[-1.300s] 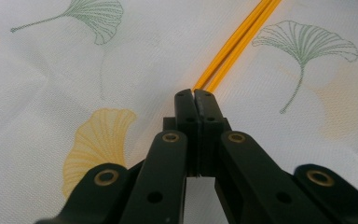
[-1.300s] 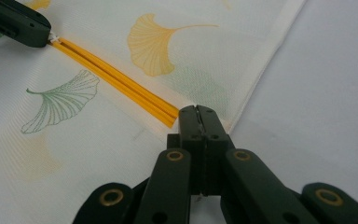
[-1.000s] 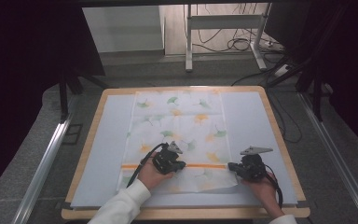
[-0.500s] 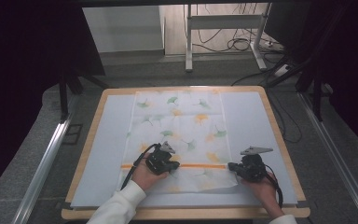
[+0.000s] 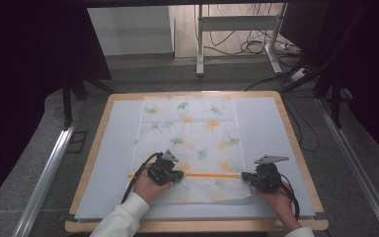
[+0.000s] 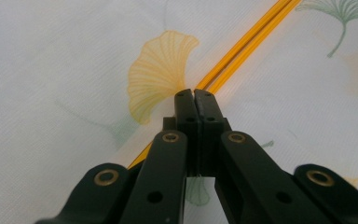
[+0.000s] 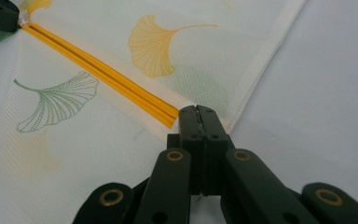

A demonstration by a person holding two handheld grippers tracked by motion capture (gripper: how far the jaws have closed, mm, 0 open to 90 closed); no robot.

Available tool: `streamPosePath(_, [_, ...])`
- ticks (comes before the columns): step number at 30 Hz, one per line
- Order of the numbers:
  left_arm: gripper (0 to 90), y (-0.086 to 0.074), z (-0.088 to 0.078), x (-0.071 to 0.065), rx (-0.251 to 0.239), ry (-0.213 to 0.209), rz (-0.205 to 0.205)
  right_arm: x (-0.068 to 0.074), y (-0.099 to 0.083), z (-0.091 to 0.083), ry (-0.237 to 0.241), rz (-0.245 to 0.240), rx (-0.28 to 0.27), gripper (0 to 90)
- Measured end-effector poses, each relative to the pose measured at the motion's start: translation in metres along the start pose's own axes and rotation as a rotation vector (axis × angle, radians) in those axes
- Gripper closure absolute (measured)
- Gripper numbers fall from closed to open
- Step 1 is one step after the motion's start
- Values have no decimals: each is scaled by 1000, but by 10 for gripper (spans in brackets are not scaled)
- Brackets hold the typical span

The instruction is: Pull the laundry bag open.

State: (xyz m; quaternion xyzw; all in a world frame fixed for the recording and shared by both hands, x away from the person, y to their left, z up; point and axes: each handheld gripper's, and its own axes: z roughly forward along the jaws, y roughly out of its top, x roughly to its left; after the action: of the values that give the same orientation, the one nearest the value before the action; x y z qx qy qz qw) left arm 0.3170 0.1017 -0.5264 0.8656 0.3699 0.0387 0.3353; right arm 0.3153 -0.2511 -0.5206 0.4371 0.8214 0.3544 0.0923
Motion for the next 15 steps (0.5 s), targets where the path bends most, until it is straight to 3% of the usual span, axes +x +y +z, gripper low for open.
streamPosePath(15, [900,-10,-10,9,3,16,-40,0,0,0,1,-2,1,899])
